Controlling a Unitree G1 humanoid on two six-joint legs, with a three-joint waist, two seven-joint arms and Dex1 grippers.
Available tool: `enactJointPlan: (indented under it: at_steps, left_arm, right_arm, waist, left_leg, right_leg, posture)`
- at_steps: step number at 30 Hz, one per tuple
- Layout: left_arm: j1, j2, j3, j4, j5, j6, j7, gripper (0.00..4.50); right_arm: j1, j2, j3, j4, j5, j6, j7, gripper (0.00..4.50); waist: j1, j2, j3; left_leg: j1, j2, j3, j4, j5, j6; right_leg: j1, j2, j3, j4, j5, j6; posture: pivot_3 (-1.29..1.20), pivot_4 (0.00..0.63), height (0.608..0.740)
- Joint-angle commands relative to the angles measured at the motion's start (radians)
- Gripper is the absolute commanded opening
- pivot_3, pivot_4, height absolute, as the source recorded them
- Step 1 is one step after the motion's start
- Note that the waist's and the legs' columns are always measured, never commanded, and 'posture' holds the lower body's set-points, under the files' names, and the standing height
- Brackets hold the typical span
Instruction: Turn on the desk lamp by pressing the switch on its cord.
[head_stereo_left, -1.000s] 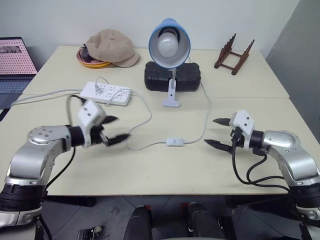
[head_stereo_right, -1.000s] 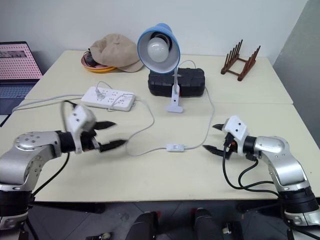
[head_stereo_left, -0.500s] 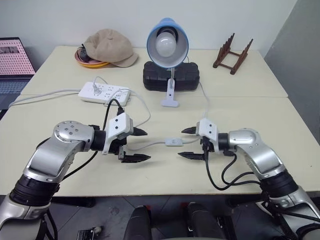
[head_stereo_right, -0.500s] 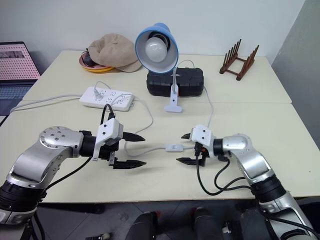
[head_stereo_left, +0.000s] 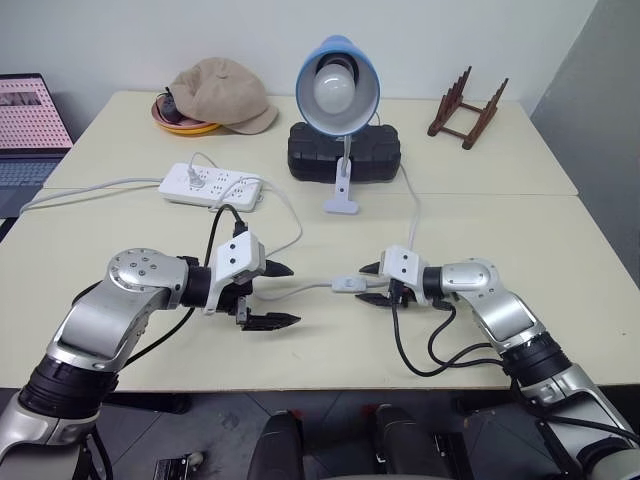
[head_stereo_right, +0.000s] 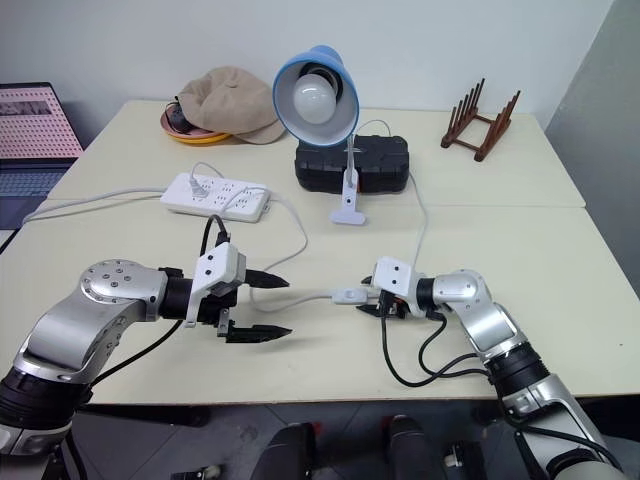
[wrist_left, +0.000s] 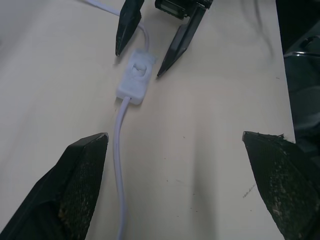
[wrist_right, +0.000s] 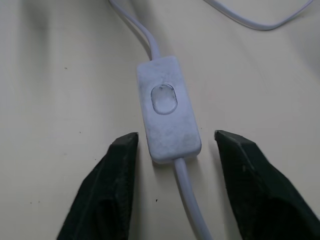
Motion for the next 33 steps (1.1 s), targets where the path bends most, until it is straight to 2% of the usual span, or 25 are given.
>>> enactJointPlan:
  at_steps: [1, 4, 6, 8, 11, 15, 17, 19, 25, 33]
  left_arm:
    - [0.000, 0.000, 0.036, -0.029, -0.009, -0.012, 0.005, 4.50]
    - [0.020, 0.002, 0.046, -0.037, -0.019, 0.003, 0.013, 4.50]
    - [0.045, 0.002, 0.057, -0.053, -0.040, 0.035, 0.022, 4.50]
    - [0.077, -0.024, 0.116, -0.103, -0.168, 0.182, 0.066, 4.50]
    - [0.108, -0.115, 0.234, -0.145, -0.408, 0.442, 0.215, 4.50]
    - [0.124, -0.233, 0.308, -0.149, -0.532, 0.580, 0.395, 4.50]
    - [0.084, -0.334, 0.353, -0.098, -0.611, 0.633, 0.514, 4.50]
    - [0.071, -0.400, 0.346, -0.082, -0.615, 0.640, 0.582, 4.50]
    - [0.034, -0.492, 0.356, -0.064, -0.660, 0.646, 0.687, 4.50]
    - [-0.005, -0.520, 0.368, -0.018, -0.706, 0.650, 0.736, 4.50]
  right_arm:
    - [-0.027, 0.010, -0.013, -0.012, 0.009, -0.021, 0.023, 1.53]
    - [-0.027, 0.011, -0.017, -0.020, 0.011, -0.023, 0.033, 1.04]
    - [-0.022, 0.011, -0.025, -0.039, 0.028, -0.010, 0.046, 1.04]
    - [-0.014, 0.012, -0.041, -0.084, 0.059, 0.020, 0.052, 1.04]
    - [-0.013, 0.019, -0.069, -0.148, 0.082, 0.046, 0.026, 1.04]
    - [-0.006, 0.028, -0.088, -0.209, 0.091, 0.062, -0.003, 1.04]
    - [-0.002, 0.035, -0.089, -0.245, 0.096, 0.057, -0.015, 1.04]
    - [0.000, 0.040, -0.087, -0.263, 0.091, 0.038, -0.023, 1.04]
    - [0.002, 0.041, -0.085, -0.277, 0.083, 0.021, -0.029, 1.04]
    - [0.016, 0.027, -0.080, -0.285, 0.071, -0.011, -0.030, 1.04]
  waist:
    - [0.000, 0.000, 0.000]
    - [0.000, 0.000, 0.000]
    - [0.000, 0.000, 0.000]
    - [0.000, 0.000, 0.000]
    - [0.000, 0.000, 0.000]
    - [-0.001, 0.000, 0.000]
    - [0.002, 0.000, 0.000]
    - [0.006, 0.000, 0.000]
    - [0.008, -0.001, 0.000]
    - [0.008, 0.000, 0.000]
  left_leg:
    - [0.000, 0.000, 0.000, 0.000, 0.000, 0.000]
    - [0.000, 0.000, 0.000, 0.000, 0.000, 0.000]
    - [0.000, 0.000, 0.000, 0.000, 0.000, 0.000]
    - [0.000, 0.000, 0.000, 0.000, 0.000, 0.000]
    - [0.000, 0.000, 0.000, 0.000, 0.000, 0.000]
    - [0.001, 0.000, -0.002, 0.000, 0.000, 0.000]
    - [0.001, 0.000, -0.003, 0.001, 0.000, 0.000]
    - [0.001, 0.000, -0.004, 0.003, 0.000, 0.000]
    - [0.001, 0.000, -0.004, 0.006, 0.000, 0.000]
    - [0.001, -0.001, -0.004, 0.006, 0.000, 0.000]
  right_leg:
    - [0.000, 0.000, 0.000, 0.000, 0.000, 0.000]
    - [0.000, 0.000, 0.000, 0.000, 0.000, 0.000]
    - [0.000, 0.000, 0.000, 0.000, 0.000, 0.001]
    - [0.000, 0.000, 0.000, 0.000, 0.000, 0.001]
    - [0.000, 0.000, 0.000, 0.001, 0.000, 0.001]
    - [0.001, 0.000, -0.001, 0.001, 0.001, 0.002]
    - [0.001, 0.000, -0.002, 0.002, 0.001, 0.002]
    - [0.003, 0.000, -0.002, 0.002, 0.001, 0.002]
    - [0.004, 0.000, -0.002, 0.002, 0.002, 0.003]
    - [0.004, 0.000, -0.002, 0.001, 0.002, 0.003]
  posture:
    - [0.00, 0.150, 0.740]
    - [0.00, 0.150, 0.740]
    - [0.00, 0.150, 0.740]
    - [0.00, 0.150, 0.740]
    - [0.00, 0.150, 0.740]
    - [0.00, 0.150, 0.740]
    - [0.00, 0.150, 0.740]
    - [0.00, 0.150, 0.740]
    - [0.00, 0.150, 0.740]
    - [0.00, 0.150, 0.740]
